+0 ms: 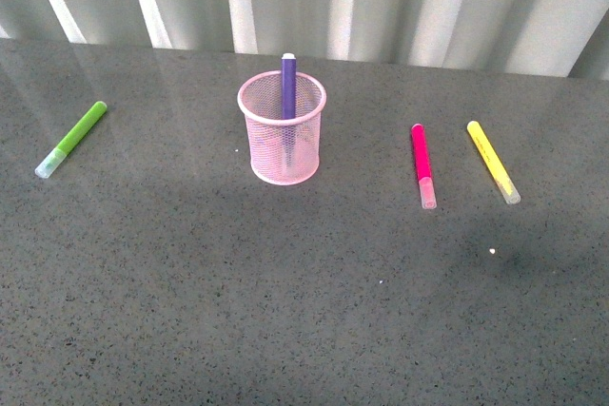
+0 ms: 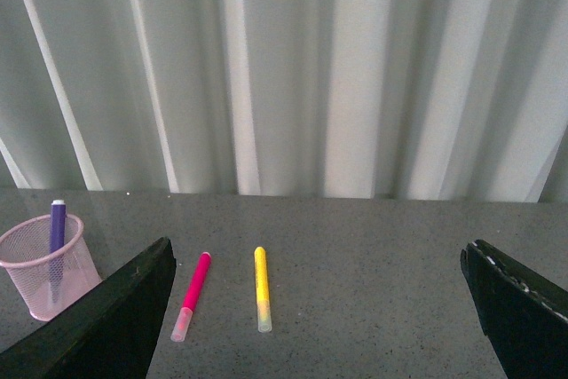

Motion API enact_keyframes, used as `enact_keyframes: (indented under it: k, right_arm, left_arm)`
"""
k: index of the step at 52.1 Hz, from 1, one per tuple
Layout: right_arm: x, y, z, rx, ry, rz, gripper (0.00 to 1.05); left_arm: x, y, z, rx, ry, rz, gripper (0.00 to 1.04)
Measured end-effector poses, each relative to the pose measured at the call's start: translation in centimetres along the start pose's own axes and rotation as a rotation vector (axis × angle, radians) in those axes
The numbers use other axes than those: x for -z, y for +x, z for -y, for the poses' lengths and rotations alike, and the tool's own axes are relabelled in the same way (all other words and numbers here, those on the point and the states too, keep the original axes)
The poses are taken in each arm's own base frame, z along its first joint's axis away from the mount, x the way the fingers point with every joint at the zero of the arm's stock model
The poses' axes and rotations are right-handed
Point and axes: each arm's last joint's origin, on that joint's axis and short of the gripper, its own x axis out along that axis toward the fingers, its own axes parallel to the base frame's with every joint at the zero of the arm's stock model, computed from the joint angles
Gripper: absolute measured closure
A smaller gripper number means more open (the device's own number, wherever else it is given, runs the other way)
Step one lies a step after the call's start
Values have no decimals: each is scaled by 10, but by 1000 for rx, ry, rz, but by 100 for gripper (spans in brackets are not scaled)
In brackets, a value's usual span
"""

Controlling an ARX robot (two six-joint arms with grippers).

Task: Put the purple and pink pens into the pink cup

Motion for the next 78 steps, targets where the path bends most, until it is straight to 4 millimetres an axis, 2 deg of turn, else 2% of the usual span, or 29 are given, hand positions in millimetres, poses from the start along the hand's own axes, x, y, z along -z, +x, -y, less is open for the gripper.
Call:
enact_keyframes:
  k: [4,12,19,26,44,56,78]
  right_arm:
    - [0,0,0,0,0,0,7]
    - [0,0,0,0,0,0,7]
    - [0,0,0,0,0,0,7]
    - [0,0,0,0,0,0,7]
    - [0,0,0,0,0,0,7]
    - [0,0,0,0,0,0,7]
    - [0,0,0,0,0,0,7]
  left_arm:
    - [4,-23,-12,-44,-12,17,7]
    - [21,-51,-42,-144,-105,31,7]
    - [37,-67,-49,-346,125,225,27]
    - [52,-80,-38,-359,242,258,48]
    - [84,-101,-21,-365,281,248,102]
    - [101,-110,-6,-361,291,244,101]
    - [116,-127,-3,-360,294,261,101]
